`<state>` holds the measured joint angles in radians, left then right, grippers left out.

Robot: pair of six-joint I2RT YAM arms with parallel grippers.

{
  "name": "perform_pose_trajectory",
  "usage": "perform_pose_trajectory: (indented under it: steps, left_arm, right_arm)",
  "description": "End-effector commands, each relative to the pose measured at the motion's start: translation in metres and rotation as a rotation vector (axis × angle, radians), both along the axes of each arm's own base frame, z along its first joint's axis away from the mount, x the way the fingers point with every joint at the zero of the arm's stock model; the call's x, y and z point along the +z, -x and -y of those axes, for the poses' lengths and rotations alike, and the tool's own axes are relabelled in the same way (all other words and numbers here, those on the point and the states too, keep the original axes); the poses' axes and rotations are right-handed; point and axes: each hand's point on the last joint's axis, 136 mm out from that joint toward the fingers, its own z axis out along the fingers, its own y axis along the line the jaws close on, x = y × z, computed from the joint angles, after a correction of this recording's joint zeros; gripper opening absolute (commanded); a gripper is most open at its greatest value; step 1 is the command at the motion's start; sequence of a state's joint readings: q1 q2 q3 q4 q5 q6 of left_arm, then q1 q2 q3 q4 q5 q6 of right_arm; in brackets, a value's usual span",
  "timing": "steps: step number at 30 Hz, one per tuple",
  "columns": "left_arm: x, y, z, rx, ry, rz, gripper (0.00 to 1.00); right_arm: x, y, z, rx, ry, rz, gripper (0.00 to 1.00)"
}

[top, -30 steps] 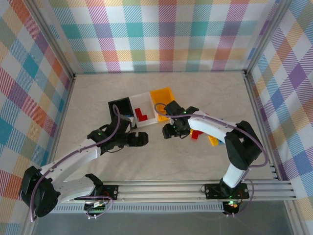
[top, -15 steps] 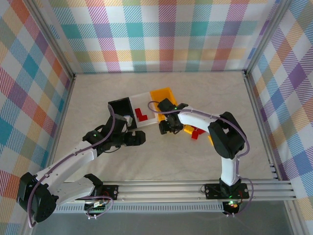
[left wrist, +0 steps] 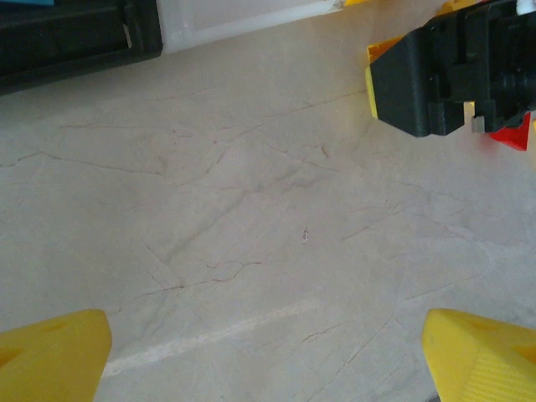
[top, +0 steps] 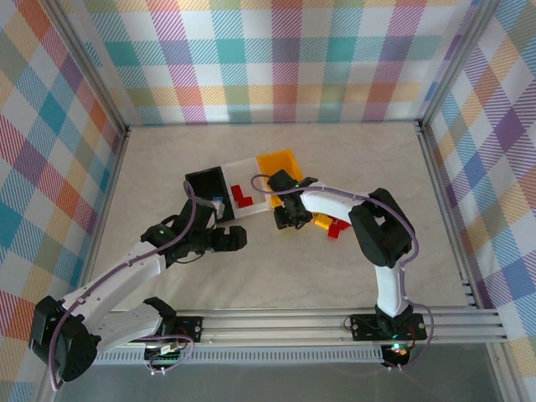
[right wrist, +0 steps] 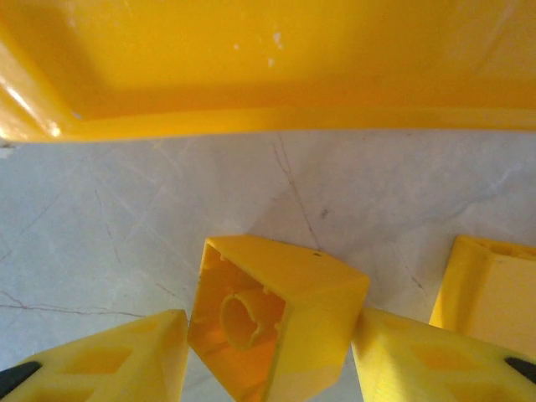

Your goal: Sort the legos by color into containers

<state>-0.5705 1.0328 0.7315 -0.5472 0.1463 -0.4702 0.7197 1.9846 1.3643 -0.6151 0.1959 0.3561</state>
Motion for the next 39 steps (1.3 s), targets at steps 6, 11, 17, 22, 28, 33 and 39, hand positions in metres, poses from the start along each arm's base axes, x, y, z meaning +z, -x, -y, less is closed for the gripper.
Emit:
perform_pose_trajectory:
  steps: [6, 11, 17, 22, 28, 33, 39]
  left_arm:
    - [-0.003, 0.006, -0.005, -0.007, -0.004, -0.009, 0.95]
    - [-0.003, 0.006, -0.007, -0.006, -0.010, -0.009, 0.95]
    - [-0.003, 0.004, -0.006, -0.006, -0.007, -0.005, 0.95]
    - [-0.003, 0.002, -0.006, 0.000, -0.001, 0.003, 0.96]
    - [-0.003, 0.001, -0.004, 0.001, 0.010, -0.001, 0.95]
    - [-0.004, 0.007, -0.011, 0.009, -0.007, 0.000, 0.96]
    - [-0.005, 0.007, -0.015, 0.014, -0.009, -0.005, 0.96]
  right_arm:
    - [-0.003, -0.015, -0.002, -0.020, -0.005, 0.024, 0.57]
    - [-0.001, -0.016, -0.002, -0.029, -0.017, 0.038, 0.49]
    - [0.027, -0.006, 0.006, -0.045, -0.046, 0.066, 0.47]
    - [0.077, -0.008, 0.008, -0.053, -0.115, 0.159, 0.47]
    - [0.090, -0.051, -0.004, -0.047, -0.112, 0.199, 0.48]
    - [0.091, -0.089, -0.016, -0.058, -0.118, 0.221, 0.58]
    - [0.112, -0.099, -0.019, -0.063, -0.135, 0.258, 0.64]
